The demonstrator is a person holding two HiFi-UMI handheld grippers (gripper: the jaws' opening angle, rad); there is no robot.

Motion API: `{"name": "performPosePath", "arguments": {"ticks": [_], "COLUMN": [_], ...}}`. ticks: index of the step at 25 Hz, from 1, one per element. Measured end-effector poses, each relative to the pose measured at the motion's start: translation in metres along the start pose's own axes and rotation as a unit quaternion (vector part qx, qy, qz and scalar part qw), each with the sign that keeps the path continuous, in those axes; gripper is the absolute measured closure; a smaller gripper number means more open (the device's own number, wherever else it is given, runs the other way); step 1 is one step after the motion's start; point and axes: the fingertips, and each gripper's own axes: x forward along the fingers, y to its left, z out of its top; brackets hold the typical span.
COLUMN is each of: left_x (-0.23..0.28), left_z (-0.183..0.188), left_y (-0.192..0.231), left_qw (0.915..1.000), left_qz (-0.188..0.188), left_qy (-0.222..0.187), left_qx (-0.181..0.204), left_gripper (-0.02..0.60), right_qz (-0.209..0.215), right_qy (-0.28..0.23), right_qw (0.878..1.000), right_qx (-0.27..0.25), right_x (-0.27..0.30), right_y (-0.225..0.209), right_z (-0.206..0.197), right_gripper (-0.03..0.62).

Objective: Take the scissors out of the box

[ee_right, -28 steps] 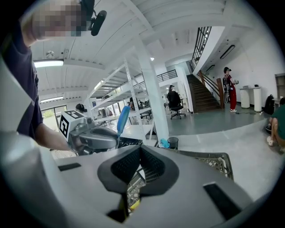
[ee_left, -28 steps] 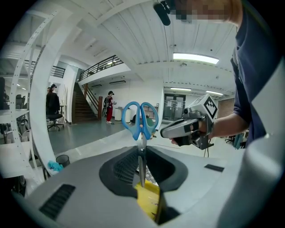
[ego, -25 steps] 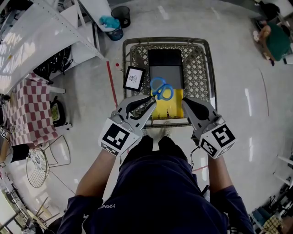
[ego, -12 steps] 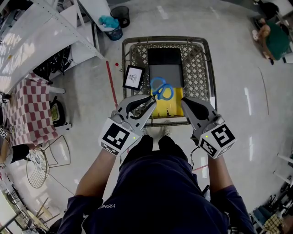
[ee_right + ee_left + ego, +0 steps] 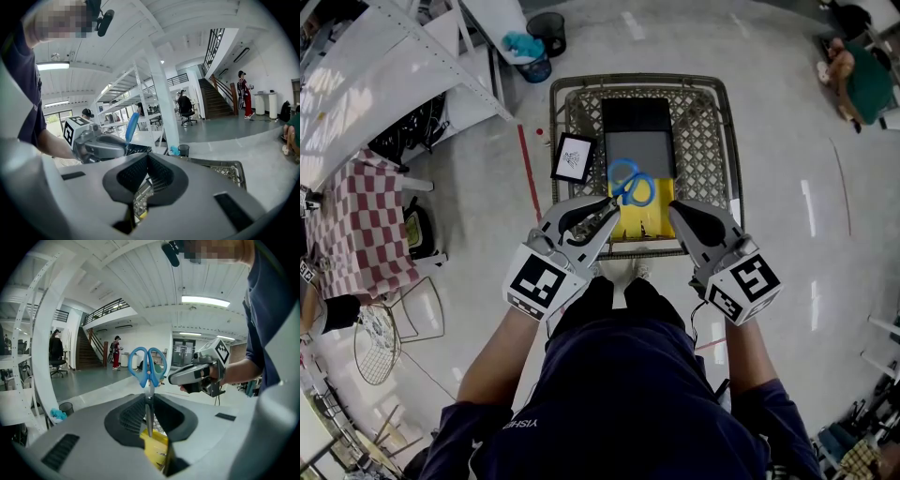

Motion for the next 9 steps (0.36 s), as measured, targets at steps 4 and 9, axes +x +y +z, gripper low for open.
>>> {"name": "performPosePath", "arguments": {"ticks": [4, 9], "left_x": [0.0001, 0.0022], "left_z": [-0.0016, -0.0003], "left_y": [-0.0008, -0.0002], "left_qw": [1.0, 1.0], "left_qz": [0.0, 0.006], "left_qy": [-0.001, 0.003], "left_qx": [0.001, -0.007], "left_gripper": [0.506, 0.506], "right_qz": [0.004, 0.006], "right_qy": [0.001, 0.004], "right_qw": [1.0, 1.0], "right_qx": [-0.001, -0.002], "right_x": [0.0008, 0.0014], "right_y": [0.0013, -0.0007], "right_z": [-0.0008, -0.002], "right_gripper": [0.577, 0.577]}}
